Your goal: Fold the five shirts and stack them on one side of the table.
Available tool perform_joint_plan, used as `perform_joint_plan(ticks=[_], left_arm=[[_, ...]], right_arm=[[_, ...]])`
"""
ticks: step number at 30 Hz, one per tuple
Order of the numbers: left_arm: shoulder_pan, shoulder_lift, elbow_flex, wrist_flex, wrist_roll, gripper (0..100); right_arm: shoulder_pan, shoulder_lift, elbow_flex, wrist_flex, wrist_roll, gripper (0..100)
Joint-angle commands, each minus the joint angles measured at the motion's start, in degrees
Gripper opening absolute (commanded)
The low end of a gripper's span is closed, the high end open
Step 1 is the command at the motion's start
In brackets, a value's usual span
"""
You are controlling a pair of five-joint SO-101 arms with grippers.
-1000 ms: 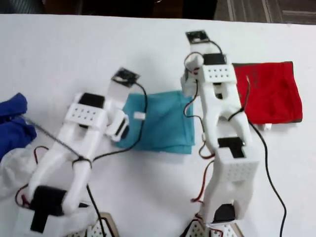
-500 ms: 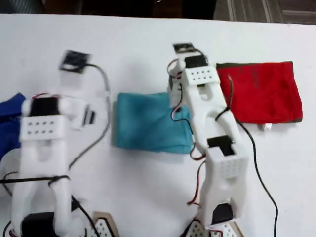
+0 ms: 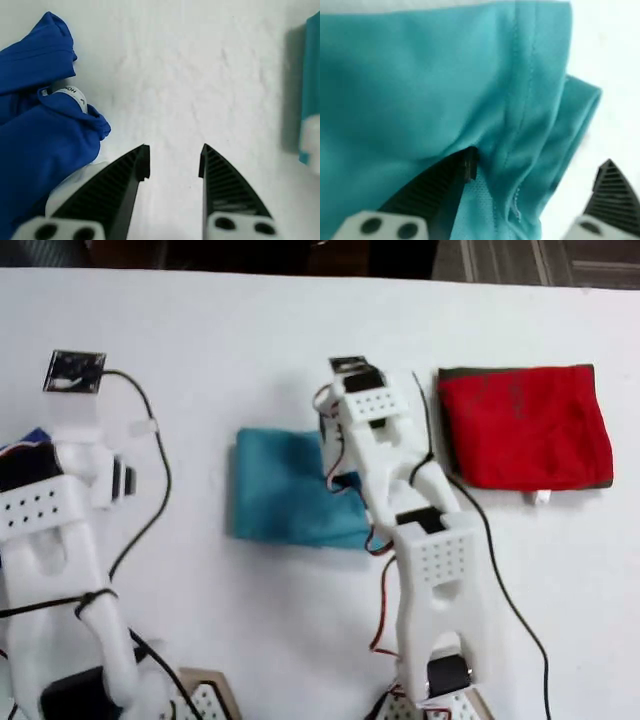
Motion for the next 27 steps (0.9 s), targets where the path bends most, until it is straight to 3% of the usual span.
perform_joint_plan(ticks=[1,4,6,16,21,27], left_arm=[[-0.62,-1.93,-0.84,-0.97,-0.35,18],[-0.62,-2.20,-0.84,-0.97,-0.35,18],[-0.62,-2.29,-0.84,-0.79,-0.35,18],[-0.62,-2.02,-0.84,-1.05,-0.35,18],[-0.62,-2.02,-0.75,-1.93,-0.35,18],[-0.62,-1.93,-0.75,-3.08,-0.26,18]], right_arm=[[-2.95,4.09,-3.60,3.21,1.41,21.0],[-4.18,7.25,-8.62,6.37,7.12,0.1],[-4.44,9.27,-11.78,9.63,9.58,5.3],[3.03,8.31,-23.21,14.37,10.99,1.9],[6.55,-2.24,-23.56,14.46,24.79,1.9],[9.63,-14.99,-23.74,14.46,31.91,1.8]])
